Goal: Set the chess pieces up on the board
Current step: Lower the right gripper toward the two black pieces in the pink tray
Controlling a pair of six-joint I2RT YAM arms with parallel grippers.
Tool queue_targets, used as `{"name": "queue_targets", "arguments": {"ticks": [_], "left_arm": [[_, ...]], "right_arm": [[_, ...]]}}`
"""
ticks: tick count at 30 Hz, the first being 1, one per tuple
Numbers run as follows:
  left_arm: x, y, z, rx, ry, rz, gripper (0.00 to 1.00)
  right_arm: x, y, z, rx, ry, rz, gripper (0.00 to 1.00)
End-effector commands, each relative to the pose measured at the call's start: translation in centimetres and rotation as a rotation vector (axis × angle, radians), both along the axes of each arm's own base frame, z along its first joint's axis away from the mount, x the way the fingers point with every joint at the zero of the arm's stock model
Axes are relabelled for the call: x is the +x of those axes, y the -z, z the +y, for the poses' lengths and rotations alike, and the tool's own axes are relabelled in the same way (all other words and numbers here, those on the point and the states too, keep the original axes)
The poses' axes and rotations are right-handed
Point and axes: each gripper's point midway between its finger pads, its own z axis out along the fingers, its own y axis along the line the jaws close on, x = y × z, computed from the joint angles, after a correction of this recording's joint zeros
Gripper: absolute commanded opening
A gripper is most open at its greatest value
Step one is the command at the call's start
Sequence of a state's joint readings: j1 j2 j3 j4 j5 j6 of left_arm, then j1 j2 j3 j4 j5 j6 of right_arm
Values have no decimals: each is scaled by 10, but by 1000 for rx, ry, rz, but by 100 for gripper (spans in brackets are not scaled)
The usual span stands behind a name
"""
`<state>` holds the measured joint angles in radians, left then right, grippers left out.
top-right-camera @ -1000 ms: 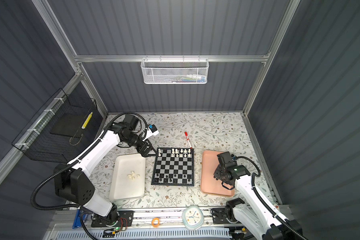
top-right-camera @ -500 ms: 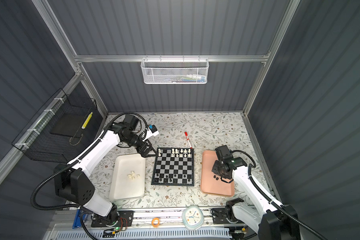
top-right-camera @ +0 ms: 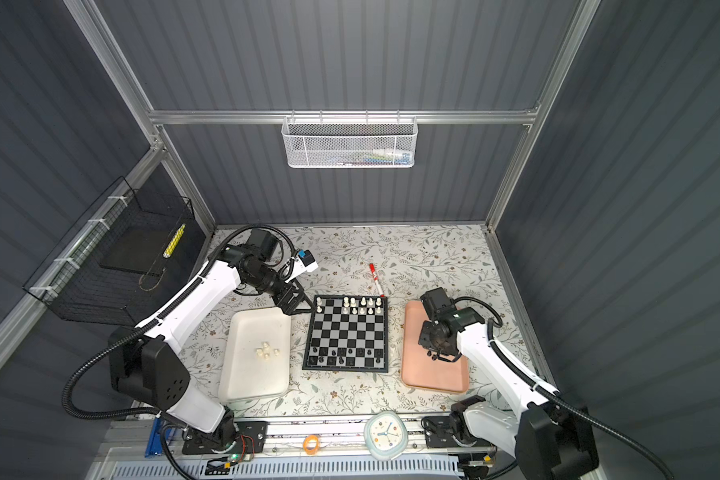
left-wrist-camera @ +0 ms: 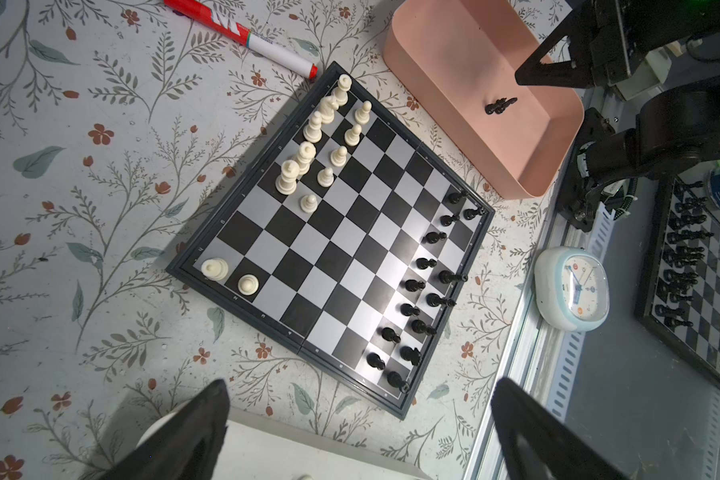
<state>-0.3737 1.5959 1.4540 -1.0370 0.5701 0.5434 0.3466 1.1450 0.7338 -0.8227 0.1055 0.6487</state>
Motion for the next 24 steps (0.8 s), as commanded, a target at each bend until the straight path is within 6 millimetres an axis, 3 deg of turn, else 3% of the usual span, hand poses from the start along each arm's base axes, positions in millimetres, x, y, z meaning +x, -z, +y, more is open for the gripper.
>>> {"name": "queue_targets", "arguments": {"ticks": [1, 24], "left_arm": [[-8, -2, -2, -1, 28, 21, 100], [-11, -3, 0, -2, 25, 6, 100]], "right_arm": [[-2, -2, 0, -36, -27, 23, 27], [0, 8, 9, -92, -83, 78, 28]]}}
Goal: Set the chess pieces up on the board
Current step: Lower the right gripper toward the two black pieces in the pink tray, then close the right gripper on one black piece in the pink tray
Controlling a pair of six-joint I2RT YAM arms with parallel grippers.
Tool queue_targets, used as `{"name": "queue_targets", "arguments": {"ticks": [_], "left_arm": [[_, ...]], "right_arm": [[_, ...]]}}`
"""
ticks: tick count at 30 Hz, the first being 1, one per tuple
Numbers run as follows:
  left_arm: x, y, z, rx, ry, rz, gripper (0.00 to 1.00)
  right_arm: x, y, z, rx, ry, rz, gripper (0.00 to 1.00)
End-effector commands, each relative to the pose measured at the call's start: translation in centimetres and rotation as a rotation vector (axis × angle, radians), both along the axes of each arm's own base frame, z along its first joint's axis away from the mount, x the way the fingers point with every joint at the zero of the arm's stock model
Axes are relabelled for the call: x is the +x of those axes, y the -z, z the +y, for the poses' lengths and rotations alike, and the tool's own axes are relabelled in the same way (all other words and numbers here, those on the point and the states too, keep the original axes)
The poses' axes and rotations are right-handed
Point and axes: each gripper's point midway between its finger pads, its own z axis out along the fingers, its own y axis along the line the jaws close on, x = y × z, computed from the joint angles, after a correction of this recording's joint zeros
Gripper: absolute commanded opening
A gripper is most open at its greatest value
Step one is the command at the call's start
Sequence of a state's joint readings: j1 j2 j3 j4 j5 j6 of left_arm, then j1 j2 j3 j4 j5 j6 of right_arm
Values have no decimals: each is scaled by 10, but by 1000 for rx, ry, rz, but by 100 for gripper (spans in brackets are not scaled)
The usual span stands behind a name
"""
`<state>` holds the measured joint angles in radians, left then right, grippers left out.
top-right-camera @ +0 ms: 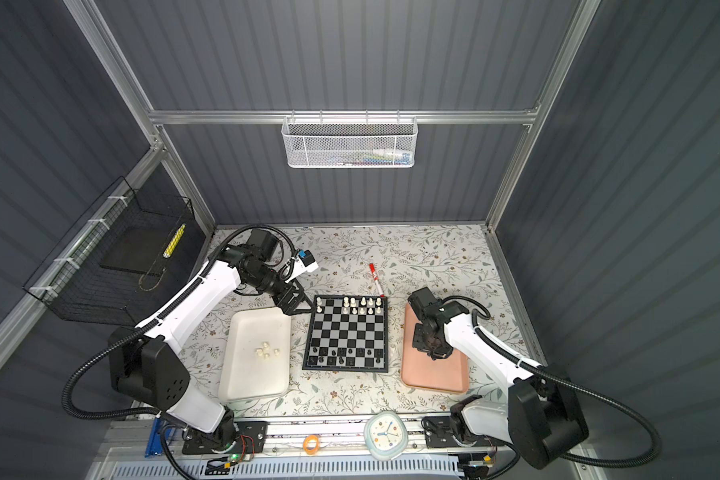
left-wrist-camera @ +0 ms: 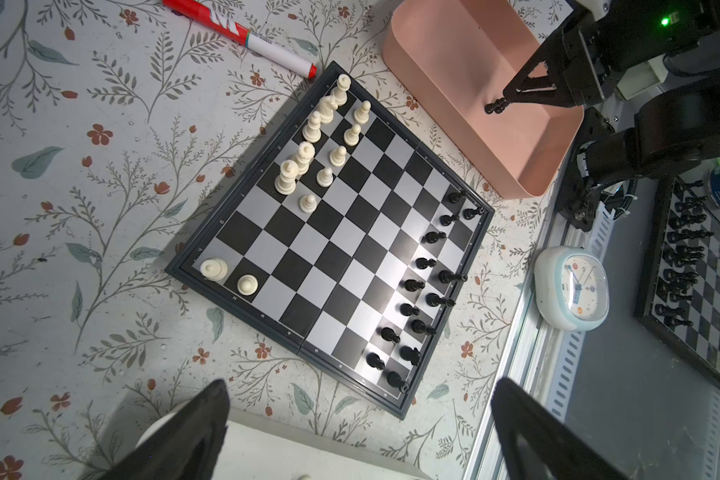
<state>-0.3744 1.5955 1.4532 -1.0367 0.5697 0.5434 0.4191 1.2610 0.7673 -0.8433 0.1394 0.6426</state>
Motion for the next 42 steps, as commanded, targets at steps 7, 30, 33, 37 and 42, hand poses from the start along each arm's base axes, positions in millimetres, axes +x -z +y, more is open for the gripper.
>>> {"name": "queue_targets", "arguments": {"ticks": [7, 30, 33, 37, 42], "left_arm": [[-13, -4, -1, -10, 31, 16, 99], [-23, -5, -4, -38, 81, 37, 99], [-23, -5, -4, -39, 80, 39, 100], [-23, -5, -4, -37, 79, 38, 99], [-23, -4, -3, -36, 79, 35, 100]], "right_arm": [[5, -1, -2, -36, -22, 10, 28], [7, 15, -1, -66, -46, 64, 28], [7, 17, -2, -71, -43, 70, 28], [6, 21, -3, -79, -45, 81, 28], [5, 25, -3, -80, -44, 83, 29]]}}
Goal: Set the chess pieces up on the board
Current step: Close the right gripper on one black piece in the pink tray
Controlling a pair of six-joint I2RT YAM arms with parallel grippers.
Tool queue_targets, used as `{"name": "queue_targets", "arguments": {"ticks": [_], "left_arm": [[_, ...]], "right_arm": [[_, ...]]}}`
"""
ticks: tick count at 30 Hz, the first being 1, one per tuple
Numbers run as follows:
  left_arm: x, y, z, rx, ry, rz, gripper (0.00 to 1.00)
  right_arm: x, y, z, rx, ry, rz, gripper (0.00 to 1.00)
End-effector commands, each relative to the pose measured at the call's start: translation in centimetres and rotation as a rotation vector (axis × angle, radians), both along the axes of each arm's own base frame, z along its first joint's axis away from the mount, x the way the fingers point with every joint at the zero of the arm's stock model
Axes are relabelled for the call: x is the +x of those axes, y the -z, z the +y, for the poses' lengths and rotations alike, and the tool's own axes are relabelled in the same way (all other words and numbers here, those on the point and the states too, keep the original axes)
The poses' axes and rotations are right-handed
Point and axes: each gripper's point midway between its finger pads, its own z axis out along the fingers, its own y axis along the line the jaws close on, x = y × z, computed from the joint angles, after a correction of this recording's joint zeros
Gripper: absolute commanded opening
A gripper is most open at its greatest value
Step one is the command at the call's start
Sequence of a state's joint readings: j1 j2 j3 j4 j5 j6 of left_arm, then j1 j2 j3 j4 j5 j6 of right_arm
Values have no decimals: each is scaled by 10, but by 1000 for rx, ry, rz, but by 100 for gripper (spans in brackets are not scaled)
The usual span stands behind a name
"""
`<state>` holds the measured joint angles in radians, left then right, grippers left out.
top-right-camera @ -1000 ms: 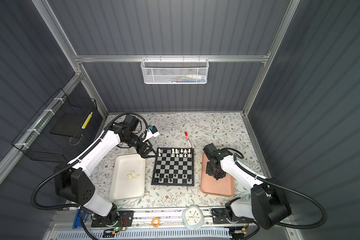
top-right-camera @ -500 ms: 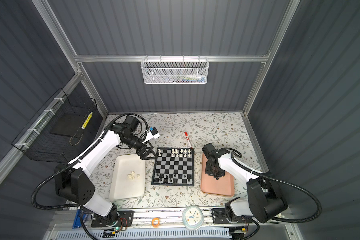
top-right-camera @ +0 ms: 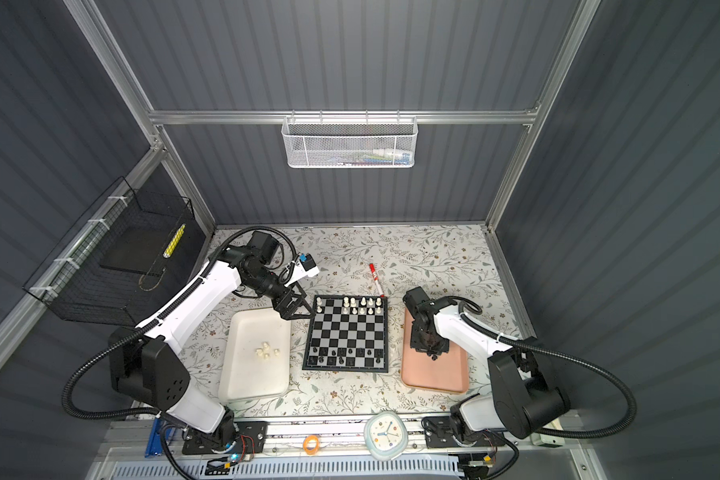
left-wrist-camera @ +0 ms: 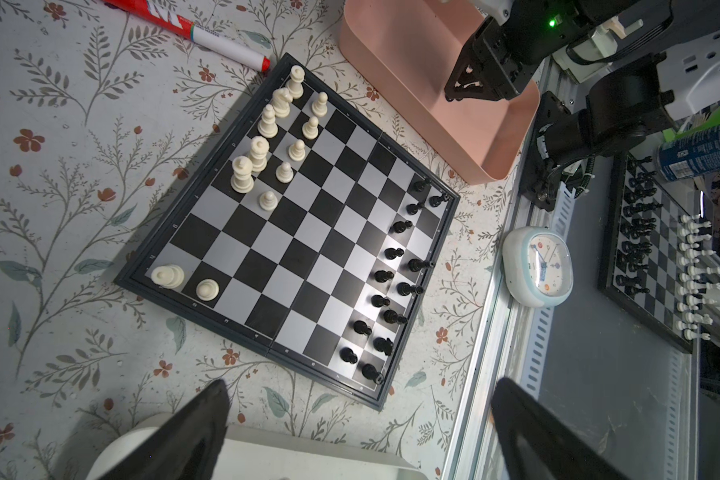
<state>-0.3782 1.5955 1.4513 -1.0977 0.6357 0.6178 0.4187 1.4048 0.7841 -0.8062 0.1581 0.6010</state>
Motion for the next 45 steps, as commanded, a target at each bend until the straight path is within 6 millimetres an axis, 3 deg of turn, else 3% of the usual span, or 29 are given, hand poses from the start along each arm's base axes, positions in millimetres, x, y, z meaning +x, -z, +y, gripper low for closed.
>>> {"name": "queue_targets", "arguments": {"ticks": [1, 45], "left_arm": [[-5, -1, 1, 2, -1, 1, 99], [-5, 0, 2, 9, -8, -4, 100]], "right_arm": [[0, 2, -3, -20, -5, 4, 29], [-6, 13, -6, -42, 11, 51, 22]]}}
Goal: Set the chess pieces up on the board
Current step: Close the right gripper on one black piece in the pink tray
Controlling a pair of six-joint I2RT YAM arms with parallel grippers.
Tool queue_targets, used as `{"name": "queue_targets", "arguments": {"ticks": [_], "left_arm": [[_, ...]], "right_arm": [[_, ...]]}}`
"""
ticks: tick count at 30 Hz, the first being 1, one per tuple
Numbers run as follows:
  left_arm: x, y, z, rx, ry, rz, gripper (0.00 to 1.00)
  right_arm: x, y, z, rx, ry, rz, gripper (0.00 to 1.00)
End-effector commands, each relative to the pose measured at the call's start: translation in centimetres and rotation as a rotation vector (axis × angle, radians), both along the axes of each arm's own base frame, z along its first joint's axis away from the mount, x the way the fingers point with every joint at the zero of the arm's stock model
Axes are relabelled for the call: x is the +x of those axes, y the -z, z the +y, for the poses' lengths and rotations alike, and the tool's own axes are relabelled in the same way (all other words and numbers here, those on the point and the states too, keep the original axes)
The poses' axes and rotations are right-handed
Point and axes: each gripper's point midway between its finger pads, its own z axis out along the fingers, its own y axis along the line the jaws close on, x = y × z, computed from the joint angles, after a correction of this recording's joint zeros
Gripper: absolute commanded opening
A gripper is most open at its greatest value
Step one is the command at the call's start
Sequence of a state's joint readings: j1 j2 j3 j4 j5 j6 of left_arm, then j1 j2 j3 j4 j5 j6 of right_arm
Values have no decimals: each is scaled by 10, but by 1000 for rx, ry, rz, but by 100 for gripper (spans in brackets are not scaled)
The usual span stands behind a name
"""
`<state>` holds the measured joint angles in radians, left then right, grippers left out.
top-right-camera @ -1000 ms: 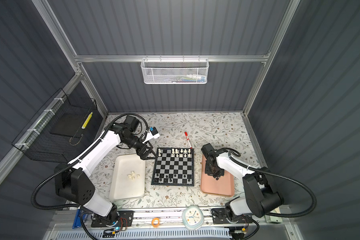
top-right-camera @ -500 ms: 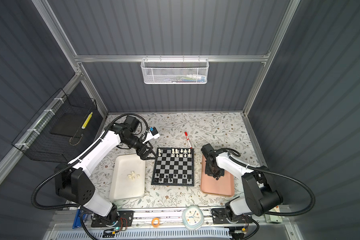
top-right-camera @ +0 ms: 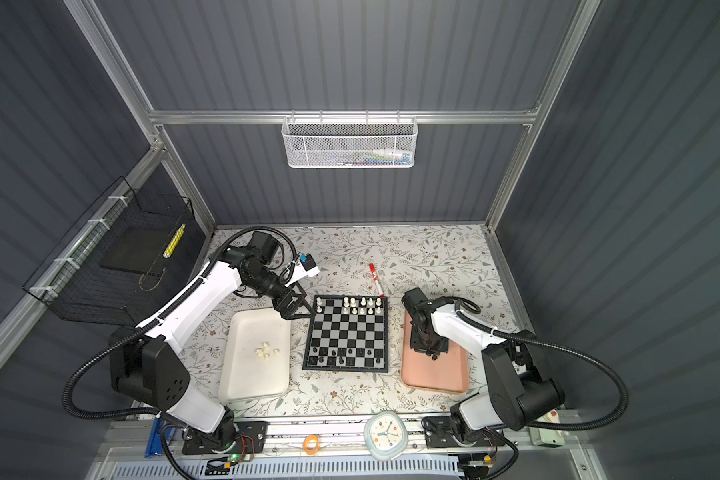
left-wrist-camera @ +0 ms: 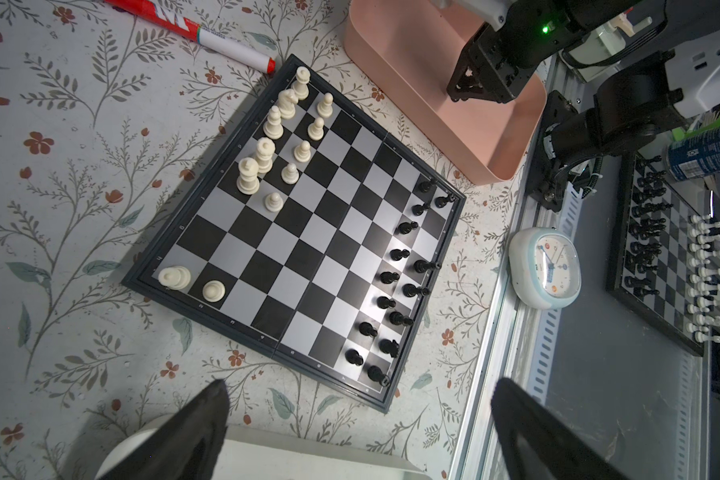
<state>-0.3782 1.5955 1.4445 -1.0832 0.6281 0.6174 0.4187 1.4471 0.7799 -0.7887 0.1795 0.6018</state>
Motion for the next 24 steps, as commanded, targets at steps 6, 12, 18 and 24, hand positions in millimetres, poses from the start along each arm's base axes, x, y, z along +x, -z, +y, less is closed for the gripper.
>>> {"name": "queue_targets", "arguments": {"ticks": [6, 12, 18, 24], "left_arm": [[-7, -2, 2, 5, -5, 5, 99], [-7, -2, 1, 4, -5, 5, 99], [-7, -2, 1, 2, -5, 4, 99], [-7, -2, 1, 3, -5, 3, 100]], "right_arm": [[-8, 5, -2, -5, 12, 38, 21], [-9, 5, -2, -8, 16, 40, 21], [-9, 6, -4, -18, 18, 45, 20], [-8, 6, -6, -35, 23, 43, 18]]}}
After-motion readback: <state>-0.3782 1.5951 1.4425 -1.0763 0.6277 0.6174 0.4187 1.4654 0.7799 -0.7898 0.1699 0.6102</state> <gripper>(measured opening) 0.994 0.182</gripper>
